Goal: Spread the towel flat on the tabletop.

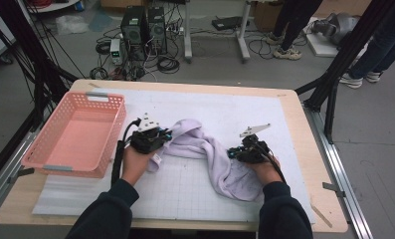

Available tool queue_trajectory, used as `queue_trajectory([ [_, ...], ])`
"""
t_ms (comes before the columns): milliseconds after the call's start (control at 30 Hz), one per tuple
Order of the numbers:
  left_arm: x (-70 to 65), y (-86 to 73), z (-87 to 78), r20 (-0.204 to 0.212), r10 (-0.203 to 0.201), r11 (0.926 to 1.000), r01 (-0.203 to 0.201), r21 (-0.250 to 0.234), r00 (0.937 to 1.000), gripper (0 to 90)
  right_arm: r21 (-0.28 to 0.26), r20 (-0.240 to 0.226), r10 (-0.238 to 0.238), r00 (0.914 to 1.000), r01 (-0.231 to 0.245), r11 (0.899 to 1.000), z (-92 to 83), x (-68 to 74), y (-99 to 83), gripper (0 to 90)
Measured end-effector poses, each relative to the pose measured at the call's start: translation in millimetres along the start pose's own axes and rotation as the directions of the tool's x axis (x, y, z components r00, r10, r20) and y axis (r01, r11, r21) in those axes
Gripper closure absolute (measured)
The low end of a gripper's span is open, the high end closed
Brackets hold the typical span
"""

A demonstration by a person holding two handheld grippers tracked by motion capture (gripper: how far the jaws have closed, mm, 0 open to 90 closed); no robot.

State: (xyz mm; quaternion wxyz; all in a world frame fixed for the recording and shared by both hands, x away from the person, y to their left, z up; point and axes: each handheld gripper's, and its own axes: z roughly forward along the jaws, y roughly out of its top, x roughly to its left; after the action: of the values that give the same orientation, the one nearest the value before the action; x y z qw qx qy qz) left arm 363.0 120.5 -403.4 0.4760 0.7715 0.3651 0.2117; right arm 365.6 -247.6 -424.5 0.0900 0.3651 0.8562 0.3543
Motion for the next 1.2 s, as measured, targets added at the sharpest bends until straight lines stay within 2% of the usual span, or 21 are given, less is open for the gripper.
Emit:
queue_trajectory([
  [33,4.1,-0.9,-4.2,-0.015,-0.006,1.0000,0.006,0.001,0.9999,82.2,0.000,0.000,0.000,1.0000,0.000,1.000,0.0,0.0,0.0,83.9],
  [100,12.7,-3.4,-11.2,-0.040,-0.019,0.9998,0.019,0.003,0.9990,82.2,-0.070,0.101,0.016,0.9948,-0.009,0.998,-17.7,-3.8,-2.8,84.3],
  [167,20.1,-6.0,-15.9,-0.065,-0.030,0.9995,0.031,0.004,0.9974,82.2,-0.086,0.145,0.019,0.9893,-0.006,0.996,-24.0,-4.8,-4.0,84.3],
  [200,23.3,-7.0,-17.4,-0.075,-0.035,0.9993,0.036,0.005,0.9965,82.3,-0.120,0.231,0.034,0.9723,-0.006,0.993,-36.1,-6.5,-6.8,84.4],
  [267,28.1,-8.3,-19.5,-0.103,-0.040,0.9992,0.041,0.004,0.9938,82.4,-0.151,0.326,0.057,0.9436,-0.008,0.988,-48.7,-9.4,-11.8,84.4],
  [333,34.7,-9.6,-20.3,-0.158,-0.049,0.9988,0.049,-0.005,0.9862,82.5,-0.196,0.420,0.108,0.9013,-0.027,0.980,-63.1,-14.7,-20.2,84.4],
  [367,34.7,-9.6,-20.3,-0.158,-0.049,0.9988,0.049,-0.005,0.9862,82.6,-0.196,0.420,0.108,0.9013,-0.027,0.980,-63.1,-14.7,-20.2,84.4],
  [400,37.4,-10.2,-20.2,-0.173,-0.053,0.9985,0.054,0.001,0.9835,82.6,-0.225,0.448,0.149,0.8816,-0.050,0.973,-70.5,-18.6,-25.9,84.4],
  [433,40.2,-10.9,-19.4,-0.187,-0.059,0.9982,0.060,0.000,0.9805,82.6,-0.267,0.443,0.240,0.8637,-0.128,0.955,-82.9,-28.8,-38.9,84.3],
  [567,43.8,-12.9,-11.8,-0.230,-0.100,0.9947,0.103,0.000,0.9680,81.0,-0.259,0.438,0.259,0.8610,-0.155,0.953,-87.7,-33.1,-52.9,84.0],
  [600,42.1,-12.2,-9.7,-0.251,-0.118,0.9924,0.123,0.003,0.9607,63.0,-0.249,0.422,0.248,0.8723,-0.151,0.957,-85.8,-31.6,-57.2,82.4],
  [667,37.9,-9.2,-9.1,-0.238,-0.176,0.9842,0.175,-0.028,0.9551,47.3,-0.261,0.398,0.234,0.8869,-0.135,0.956,-84.8,-30.0,-60.1,78.2],
  [700,34.3,-6.8,-10.0,-0.225,-0.180,0.9836,0.174,-0.045,0.9575,47.3,-0.261,0.398,0.234,0.8869,-0.135,0.956,-84.8,-30.0,-60.1,78.2],
  [733,29.6,-3.8,-10.5,-0.212,-0.175,0.9843,0.165,-0.063,0.9615,42.7,-0.293,0.379,0.241,0.8931,-0.132,0.947,-86.4,-28.4,-61.5,69.0],
  [800,13.6,7.2,-8.4,-0.143,-0.134,0.9897,0.124,-0.071,0.9806,41.6,-0.330,0.373,0.250,0.8933,-0.124,0.936,-89.0,-24.9,-62.2,63.1],
  [833,13.6,7.2,-8.4,-0.143,-0.134,0.9897,0.124,-0.071,0.9806,41.1,-0.341,0.378,0.244,0.8928,-0.111,0.933,-90.3,-22.9,-62.5,61.1],
  [900,-5.3,16.5,3.2,-0.024,-0.112,0.9921,0.111,-0.059,0.9934,40.7,-0.363,0.388,0.236,0.8911,-0.088,0.928,-91.8,-18.0,-63.2,59.0],
  [933,-5.3,16.5,3.2,-0.024,-0.112,0.9921,0.111,-0.059,0.9934,40.5,-0.370,0.391,0.232,0.8907,-0.079,0.926,-91.9,-15.5,-63.8,57.9],
  [1000,-18.7,21.2,15.0,0.045,-0.104,0.9937,0.106,-0.038,0.9936,39.2,-0.368,0.399,0.218,0.8905,-0.062,0.928,-91.5,-12.4,-64.5,56.2],
  [1067,-33.1,23.5,29.0,0.115,-0.108,0.9937,0.111,-0.017,0.9875,39.0,-0.364,0.400,0.215,0.8911,-0.060,0.929,-91.0,-11.5,-64.3,55.0],
  [1200,-66.4,23.6,59.5,0.175,-0.089,0.9952,0.080,0.056,0.9805,35.1,-0.360,0.392,0.228,0.8912,-0.079,0.930,-89.5,-15.6,-69.7,50.5],
])
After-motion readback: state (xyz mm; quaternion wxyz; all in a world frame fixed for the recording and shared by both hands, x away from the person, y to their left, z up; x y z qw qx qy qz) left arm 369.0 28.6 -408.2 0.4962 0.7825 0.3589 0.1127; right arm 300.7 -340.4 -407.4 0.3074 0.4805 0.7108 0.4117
